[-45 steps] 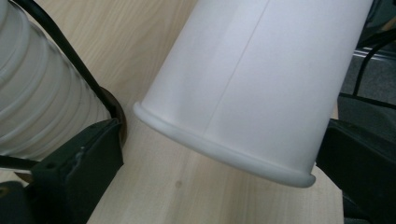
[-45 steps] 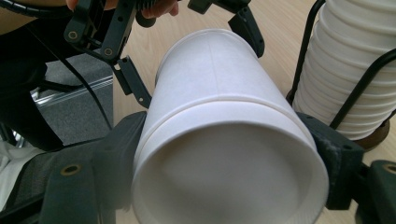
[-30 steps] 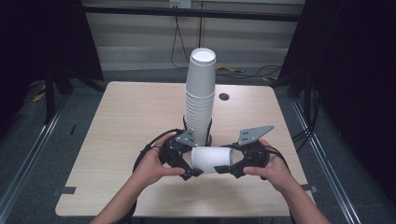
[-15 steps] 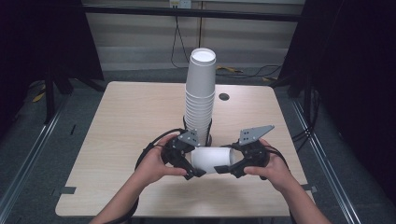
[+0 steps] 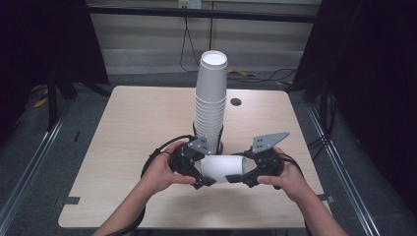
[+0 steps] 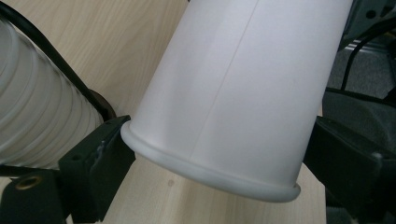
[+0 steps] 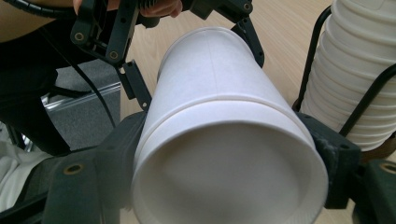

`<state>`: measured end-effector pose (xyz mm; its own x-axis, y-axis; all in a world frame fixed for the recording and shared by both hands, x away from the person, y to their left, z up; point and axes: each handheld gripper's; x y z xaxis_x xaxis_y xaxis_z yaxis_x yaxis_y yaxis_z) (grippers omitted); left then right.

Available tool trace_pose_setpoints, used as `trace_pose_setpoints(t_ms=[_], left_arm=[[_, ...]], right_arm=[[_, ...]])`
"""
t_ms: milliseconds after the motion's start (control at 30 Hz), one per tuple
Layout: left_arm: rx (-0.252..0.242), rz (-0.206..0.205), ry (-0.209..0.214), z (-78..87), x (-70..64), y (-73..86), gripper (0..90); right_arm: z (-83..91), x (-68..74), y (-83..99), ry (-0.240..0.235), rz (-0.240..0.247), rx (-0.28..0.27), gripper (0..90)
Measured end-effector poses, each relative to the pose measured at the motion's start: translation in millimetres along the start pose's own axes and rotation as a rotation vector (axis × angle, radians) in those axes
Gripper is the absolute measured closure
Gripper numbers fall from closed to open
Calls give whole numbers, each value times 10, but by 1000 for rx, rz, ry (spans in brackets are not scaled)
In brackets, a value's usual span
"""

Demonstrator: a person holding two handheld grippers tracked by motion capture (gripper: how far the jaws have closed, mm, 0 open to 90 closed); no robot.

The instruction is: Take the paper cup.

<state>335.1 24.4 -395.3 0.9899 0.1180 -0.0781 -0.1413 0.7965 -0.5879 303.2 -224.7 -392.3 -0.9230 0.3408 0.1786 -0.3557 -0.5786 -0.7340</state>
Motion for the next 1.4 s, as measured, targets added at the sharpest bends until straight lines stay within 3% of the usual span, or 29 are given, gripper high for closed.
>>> trace_pose_setpoints(t_ms=[567,800,1033,1200,1333,1400], left_arm=[[21,2,11,8,-4,-8,133],[50,2,10,17,-11,-20,142],[46,-10,1,13,-11,-28,138],[-3,-11,0,19,-2,-23,94],[2,-25,-2,-19,-3,-24,79],[6,-23,17,-38,1,-20,74]], right_arm=[[-1,-11,29,-8,16,-14,246],[-23,-21,39,-1,19,-9,234],[-15,-21,38,-2,27,-10,241],[17,-26,41,-2,19,-37,238],[18,-21,43,-4,15,-45,238],[9,-20,44,-9,12,-52,238]])
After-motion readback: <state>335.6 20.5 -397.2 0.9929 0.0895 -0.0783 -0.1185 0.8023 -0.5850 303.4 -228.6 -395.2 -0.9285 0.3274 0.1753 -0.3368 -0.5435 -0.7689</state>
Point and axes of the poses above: each handheld gripper's, and its own axes: z roughly backward along the jaws, y roughly out of its underside, x roughly to its left, and after that the axes turned 8 degrees about x, right-handed
